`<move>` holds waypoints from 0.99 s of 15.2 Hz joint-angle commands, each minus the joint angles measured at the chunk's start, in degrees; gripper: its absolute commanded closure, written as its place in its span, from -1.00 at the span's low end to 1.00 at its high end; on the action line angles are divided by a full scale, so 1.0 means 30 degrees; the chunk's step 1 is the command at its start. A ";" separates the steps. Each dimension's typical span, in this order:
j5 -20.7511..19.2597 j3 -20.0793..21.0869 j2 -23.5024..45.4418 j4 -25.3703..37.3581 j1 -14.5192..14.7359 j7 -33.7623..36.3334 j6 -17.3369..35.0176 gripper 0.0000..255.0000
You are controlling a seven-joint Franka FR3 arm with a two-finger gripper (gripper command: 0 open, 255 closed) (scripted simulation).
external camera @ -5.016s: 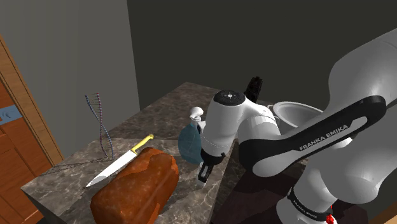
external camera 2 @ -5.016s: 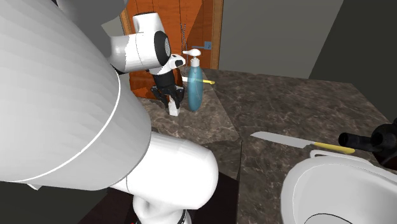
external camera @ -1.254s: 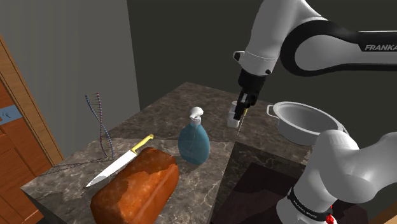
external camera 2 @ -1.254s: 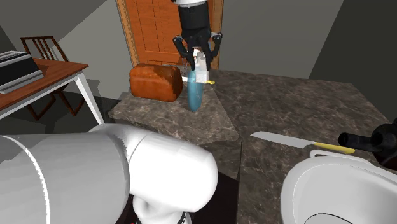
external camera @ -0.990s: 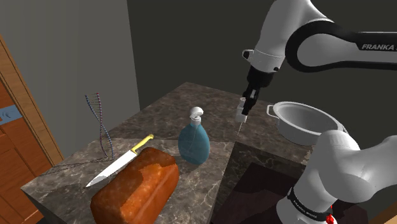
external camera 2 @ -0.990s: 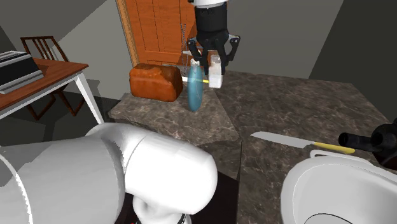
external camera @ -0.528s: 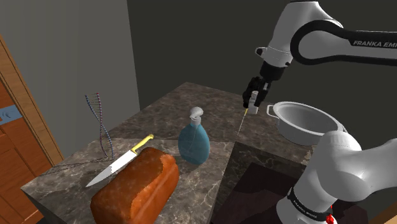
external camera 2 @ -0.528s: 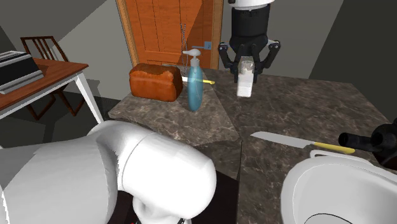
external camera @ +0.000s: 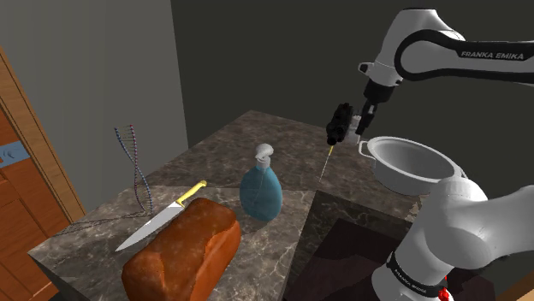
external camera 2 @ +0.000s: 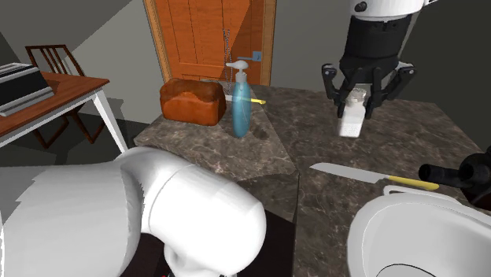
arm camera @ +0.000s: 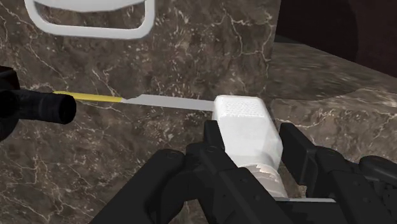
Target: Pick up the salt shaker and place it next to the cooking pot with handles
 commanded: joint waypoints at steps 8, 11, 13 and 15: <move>-0.1588 -0.3939 0.2222 0.1897 -0.0350 -0.3490 0.1338 1.00; -0.1816 -0.4200 0.2229 0.1176 -0.0431 -0.3418 0.2073 1.00; -0.1972 -0.4383 0.2261 0.0712 -0.0484 -0.3373 0.2574 1.00; -0.2132 -0.4576 0.2313 0.0260 -0.0532 -0.3329 0.3082 1.00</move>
